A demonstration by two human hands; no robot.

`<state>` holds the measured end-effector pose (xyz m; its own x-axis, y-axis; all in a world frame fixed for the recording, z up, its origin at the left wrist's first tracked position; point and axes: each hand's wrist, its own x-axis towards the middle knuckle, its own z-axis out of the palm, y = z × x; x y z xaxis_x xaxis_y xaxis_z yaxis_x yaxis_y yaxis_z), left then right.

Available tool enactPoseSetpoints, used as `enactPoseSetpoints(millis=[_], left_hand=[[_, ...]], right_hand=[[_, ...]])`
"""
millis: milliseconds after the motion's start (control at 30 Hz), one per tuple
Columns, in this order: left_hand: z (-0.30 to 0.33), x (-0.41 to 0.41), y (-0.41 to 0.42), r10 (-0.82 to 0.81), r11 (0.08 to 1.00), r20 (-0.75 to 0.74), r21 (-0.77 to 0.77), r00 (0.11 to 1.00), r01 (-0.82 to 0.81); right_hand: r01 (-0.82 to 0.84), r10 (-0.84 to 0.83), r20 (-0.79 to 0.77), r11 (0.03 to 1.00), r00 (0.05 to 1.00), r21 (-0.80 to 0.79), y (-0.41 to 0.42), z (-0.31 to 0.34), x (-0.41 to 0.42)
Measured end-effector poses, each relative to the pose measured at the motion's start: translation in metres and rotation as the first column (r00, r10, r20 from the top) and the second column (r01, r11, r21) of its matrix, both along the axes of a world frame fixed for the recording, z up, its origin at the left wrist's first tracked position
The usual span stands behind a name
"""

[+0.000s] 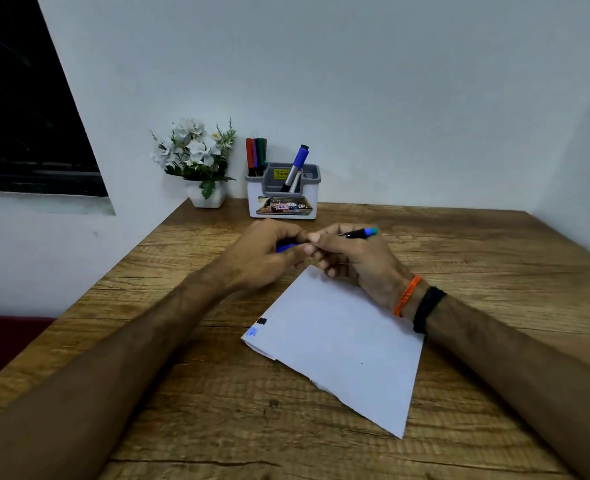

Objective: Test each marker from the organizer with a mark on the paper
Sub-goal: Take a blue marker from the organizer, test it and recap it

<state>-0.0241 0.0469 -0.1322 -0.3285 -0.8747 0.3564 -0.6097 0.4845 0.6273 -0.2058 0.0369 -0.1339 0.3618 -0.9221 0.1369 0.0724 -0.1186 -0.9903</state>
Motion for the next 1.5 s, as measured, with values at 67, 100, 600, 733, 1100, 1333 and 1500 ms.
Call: enactPoseSetpoints(millis=[67, 100, 600, 733, 1100, 1333, 1500], left_hand=[[0.001, -0.003, 0.003, 0.021, 0.996, 0.102, -0.086, 0.995, -0.012], [0.001, -0.005, 0.005, 0.018, 0.994, 0.123, -0.113, 0.992, -0.004], [-0.002, 0.000, 0.009, -0.046, 0.969, 0.096, -0.239, 0.994, 0.068], [-0.003, 0.003, 0.006, -0.007, 0.983, 0.059, -0.180, 0.998, 0.018], [-0.001, 0.026, 0.004, -0.024, 0.995, 0.137, 0.099, 0.990, 0.011], [0.001, 0.024, 0.009, -0.098, 0.983, 0.150, 0.171, 0.984, 0.072], [0.000, 0.025, 0.008, -0.146, 0.978, 0.172, 0.171, 0.974, 0.117]], right_hand=[[-0.007, 0.007, 0.003, 1.000, 1.000, -0.007, -0.001, -0.002, 0.001], [-0.009, 0.009, 0.002, 1.000, 1.000, -0.009, -0.001, -0.002, 0.000], [-0.129, 0.125, 0.135, 0.991, 0.983, 0.021, -0.001, 0.002, 0.002], [-0.094, 0.097, 0.102, 0.995, 0.990, -0.030, -0.003, 0.000, -0.001], [-0.193, 0.189, 0.082, 0.980, 0.979, 0.048, 0.001, 0.002, -0.005], [-0.180, 0.177, -0.056, 0.982, 0.983, -0.051, 0.012, -0.001, 0.006], [-0.235, 0.230, -0.111, 0.971, 0.967, -0.039, 0.022, -0.001, 0.009]])
